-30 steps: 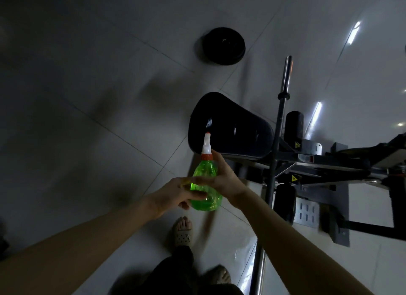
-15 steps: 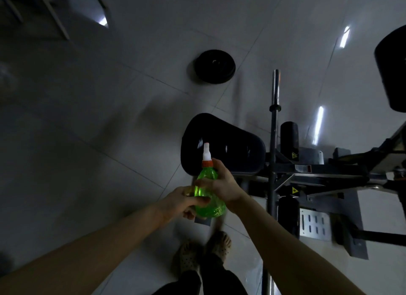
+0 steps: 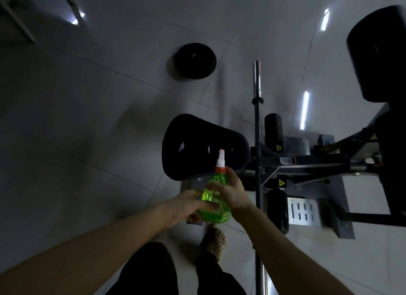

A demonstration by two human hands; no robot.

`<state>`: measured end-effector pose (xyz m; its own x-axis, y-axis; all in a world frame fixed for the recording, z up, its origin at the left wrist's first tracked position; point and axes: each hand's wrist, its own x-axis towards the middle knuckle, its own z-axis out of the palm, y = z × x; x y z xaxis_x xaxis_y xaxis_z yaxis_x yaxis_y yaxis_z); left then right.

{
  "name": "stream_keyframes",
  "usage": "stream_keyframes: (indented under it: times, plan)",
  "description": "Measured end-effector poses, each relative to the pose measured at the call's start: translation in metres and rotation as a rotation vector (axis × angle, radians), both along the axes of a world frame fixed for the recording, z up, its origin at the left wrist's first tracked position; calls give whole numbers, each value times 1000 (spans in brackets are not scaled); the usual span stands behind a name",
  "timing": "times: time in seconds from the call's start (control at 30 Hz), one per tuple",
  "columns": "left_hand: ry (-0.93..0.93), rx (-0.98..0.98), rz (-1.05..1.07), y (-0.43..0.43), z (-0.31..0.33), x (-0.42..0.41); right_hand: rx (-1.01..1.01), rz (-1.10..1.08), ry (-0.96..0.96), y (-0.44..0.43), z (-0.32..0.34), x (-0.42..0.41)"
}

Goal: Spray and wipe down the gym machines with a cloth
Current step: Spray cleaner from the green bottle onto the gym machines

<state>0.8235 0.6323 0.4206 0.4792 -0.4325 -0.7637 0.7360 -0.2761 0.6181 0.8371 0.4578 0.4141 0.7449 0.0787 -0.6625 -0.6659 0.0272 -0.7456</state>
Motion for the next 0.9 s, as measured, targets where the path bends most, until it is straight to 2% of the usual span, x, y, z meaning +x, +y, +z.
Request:
stream_keyframes:
  times: [0.2, 0.37, 0.53, 0.73, 0.9]
  plan:
    - [47, -33, -151, 17, -17, 20, -73, -265, 10, 19, -1, -15]
    - [45, -90, -333, 46, -8, 34, -85, -445, 15, 56, 5, -31]
    - [51, -52, -447, 72, -11, 37, -169, -652, 5, 97, 8, -43]
    - [41, 27, -560, 95, -26, 22, -39, -648, 32, 115, 2, -72]
    - [83, 36, -598, 114, -39, 6, -55, -673, 53, 139, -9, -93]
